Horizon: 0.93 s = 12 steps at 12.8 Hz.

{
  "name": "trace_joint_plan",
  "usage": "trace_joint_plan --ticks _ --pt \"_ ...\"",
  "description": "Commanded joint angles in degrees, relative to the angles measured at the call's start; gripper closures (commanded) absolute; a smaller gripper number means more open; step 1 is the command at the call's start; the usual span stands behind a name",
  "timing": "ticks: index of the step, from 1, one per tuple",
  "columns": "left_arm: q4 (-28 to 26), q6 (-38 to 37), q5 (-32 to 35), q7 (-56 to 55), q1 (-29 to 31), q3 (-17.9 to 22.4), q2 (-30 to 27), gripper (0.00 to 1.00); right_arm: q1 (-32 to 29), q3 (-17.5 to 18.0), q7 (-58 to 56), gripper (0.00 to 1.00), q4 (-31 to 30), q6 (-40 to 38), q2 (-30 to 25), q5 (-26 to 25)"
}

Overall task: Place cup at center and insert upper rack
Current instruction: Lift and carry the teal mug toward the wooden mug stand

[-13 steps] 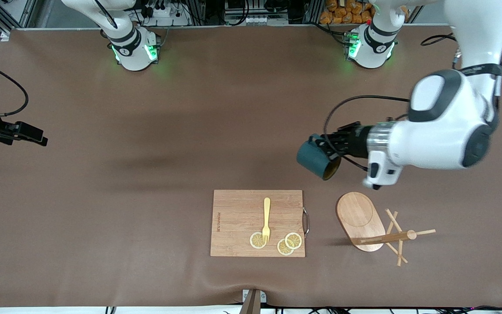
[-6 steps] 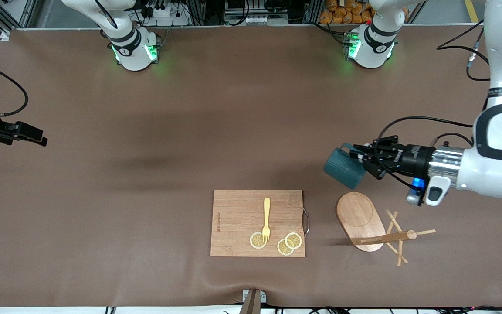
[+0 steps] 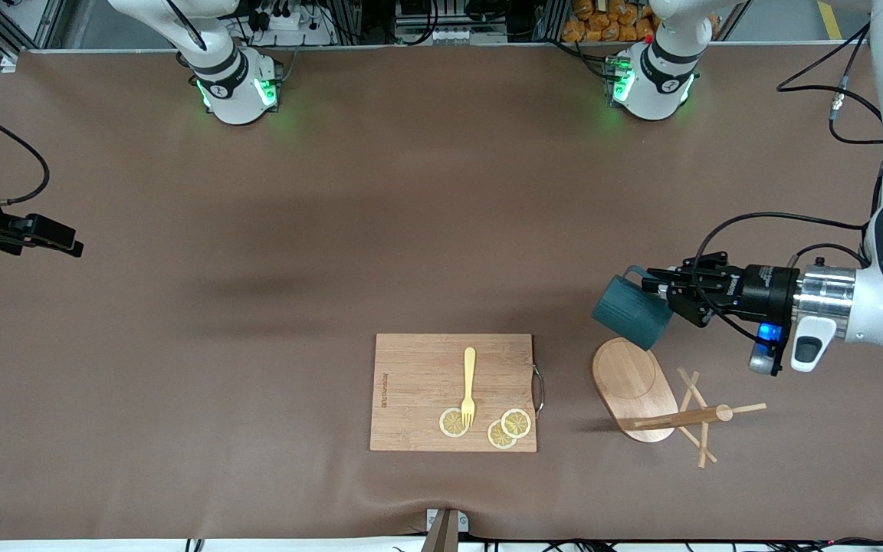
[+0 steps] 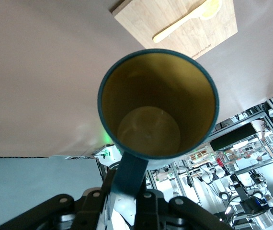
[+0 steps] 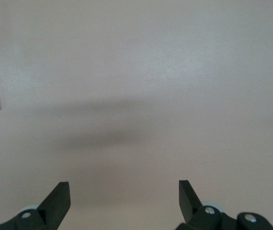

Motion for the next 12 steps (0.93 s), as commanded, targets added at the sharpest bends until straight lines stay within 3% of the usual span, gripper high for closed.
trace_joint_plan --ticks 1,12 --pt "3.0 -0.7 -1.2 2.9 1.5 -1.2 3.8 1.0 -0.7 0.4 -0.8 0.0 0.7 -0.2 0.7 0.9" --pt "4.7 -0.1 -4.8 19.5 5.4 -0.5 9.3 1.0 -0.8 0.4 -0.8 0.0 1.0 -0.3 1.1 0.8"
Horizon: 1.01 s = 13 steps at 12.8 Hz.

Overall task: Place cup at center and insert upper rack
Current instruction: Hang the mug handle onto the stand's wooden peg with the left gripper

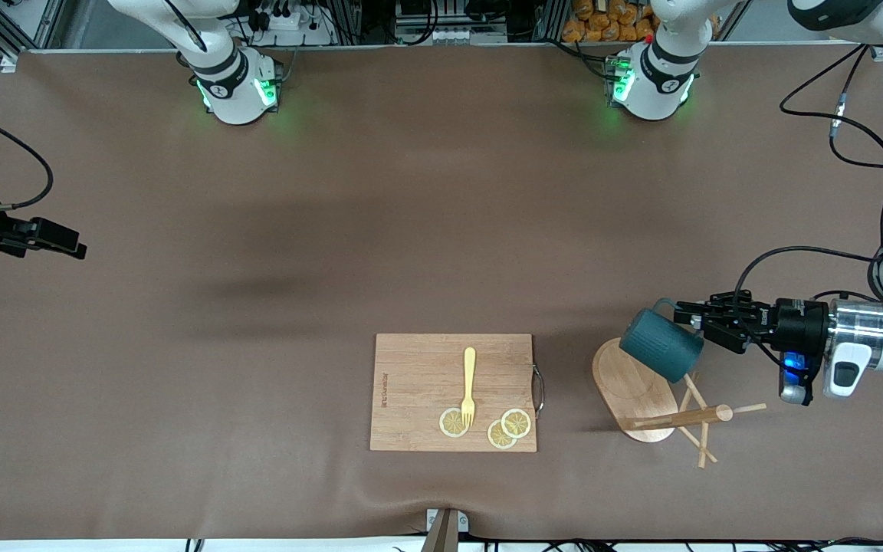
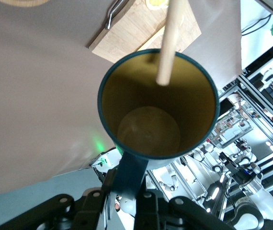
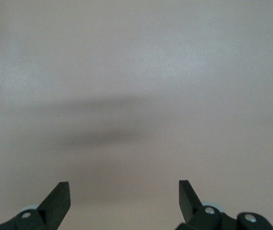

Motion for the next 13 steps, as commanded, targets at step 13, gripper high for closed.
trace_joint_plan --ticks 13 --pt "0.9 0.4 -6.7 10.0 2.4 0.6 5.0 1.0 1.3 0.6 -0.4 0.0 2.0 0.2 2.2 -0.1"
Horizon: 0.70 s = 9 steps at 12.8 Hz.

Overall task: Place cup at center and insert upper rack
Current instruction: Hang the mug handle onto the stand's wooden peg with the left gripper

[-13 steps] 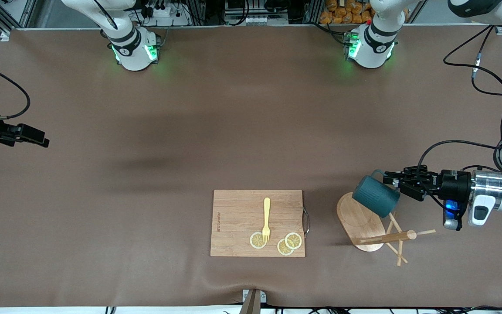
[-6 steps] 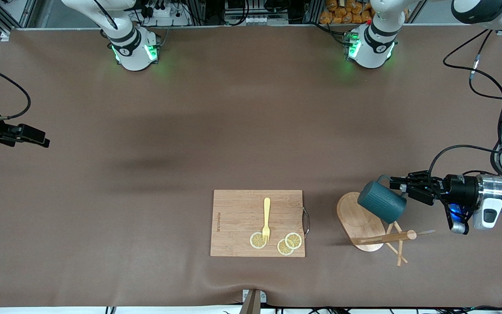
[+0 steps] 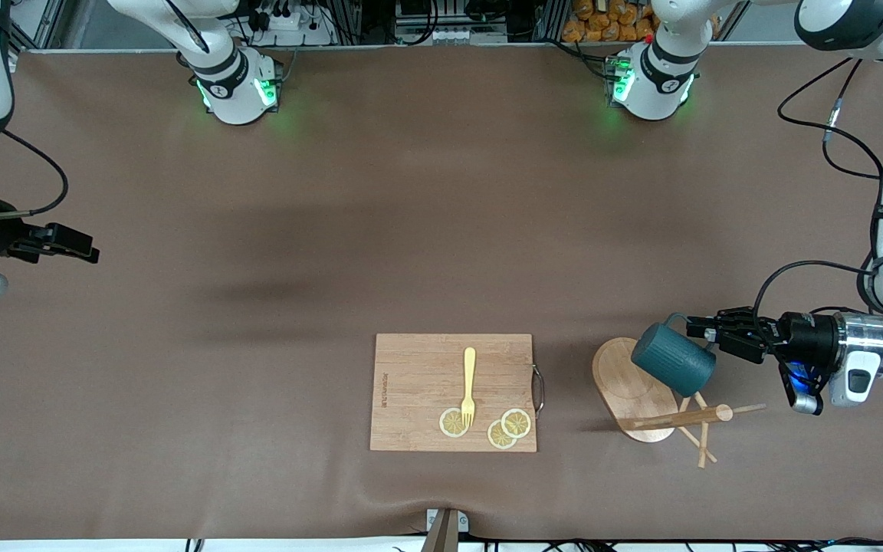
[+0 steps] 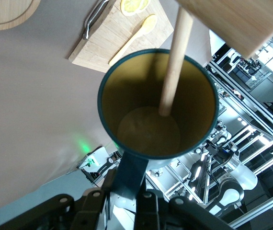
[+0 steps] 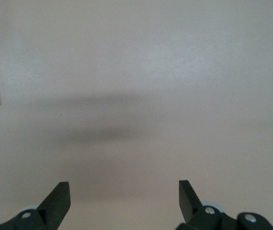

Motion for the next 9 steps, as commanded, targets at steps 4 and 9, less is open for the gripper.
trace_joint_plan --ticks 4,9 --pt "0.8 1.0 -1.6 3.5 0.8 -0.2 1.5 1.0 0.6 0.0 -0.2 0.0 2.6 -0.3 1.2 0.2" --pt "0.8 1.7 -4.9 4.7 1.3 -0.2 2.7 1.0 0.6 0.0 0.2 0.0 3.7 -0.3 1.1 0.1"
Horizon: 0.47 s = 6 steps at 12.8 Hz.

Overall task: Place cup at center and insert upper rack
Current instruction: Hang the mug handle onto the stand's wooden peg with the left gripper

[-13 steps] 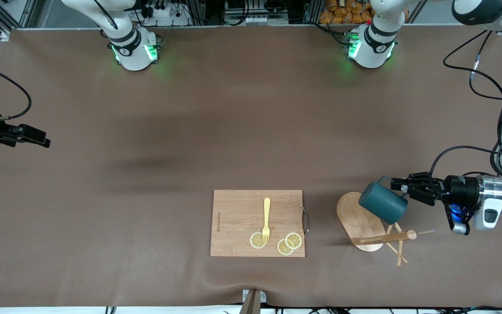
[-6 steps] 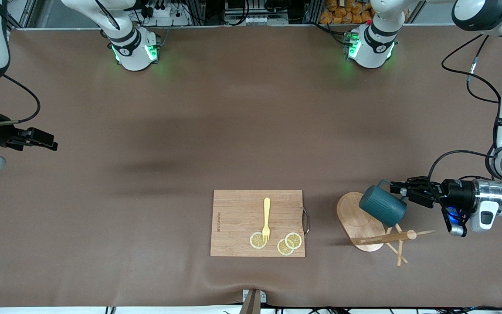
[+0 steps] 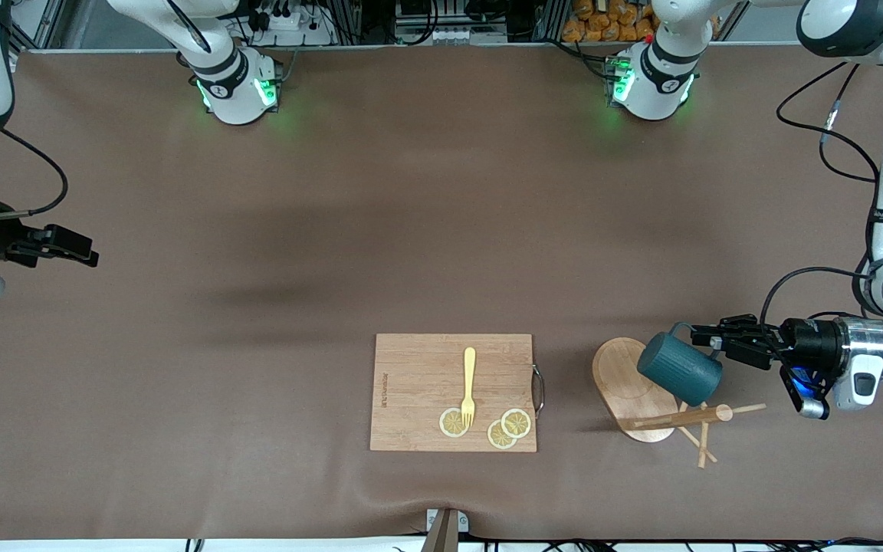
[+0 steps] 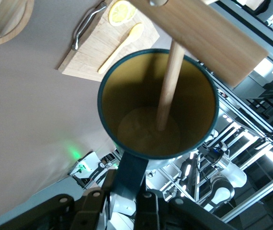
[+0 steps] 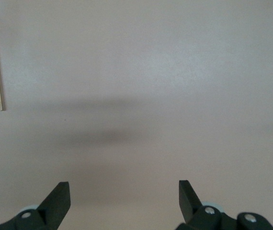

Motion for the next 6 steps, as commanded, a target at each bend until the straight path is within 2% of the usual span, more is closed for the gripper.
trace_joint_plan --ticks 1,6 --pt "0.8 0.1 -2.4 1.5 0.6 -0.3 1.3 1.0 0.2 0.0 0.2 0.0 1.9 -0.4 0.6 0.0" --pt "0.7 0.0 -3.2 3.0 1.5 -0.3 2.0 1.0 0.0 0.0 0.0 0.0 2.0 -0.9 0.6 0.4"
